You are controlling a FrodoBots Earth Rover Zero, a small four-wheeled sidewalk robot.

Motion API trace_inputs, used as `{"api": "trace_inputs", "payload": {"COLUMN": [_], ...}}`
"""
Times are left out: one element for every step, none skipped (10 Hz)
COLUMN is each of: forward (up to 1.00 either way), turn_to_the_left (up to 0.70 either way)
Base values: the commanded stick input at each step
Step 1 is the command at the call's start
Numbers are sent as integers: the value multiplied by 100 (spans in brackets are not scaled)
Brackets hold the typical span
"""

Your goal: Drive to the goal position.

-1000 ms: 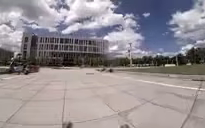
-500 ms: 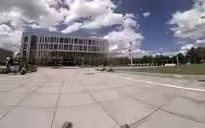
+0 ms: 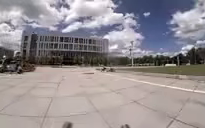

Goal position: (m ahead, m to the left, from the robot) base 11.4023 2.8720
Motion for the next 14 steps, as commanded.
{"api": "trace_inputs", "payload": {"forward": [70,70,70,70,70,70,70,70,70,70,70,70,70,70], "turn_to_the_left": [0,0,0,0,0,0,0,0,0,0,0,0,0,0]}}
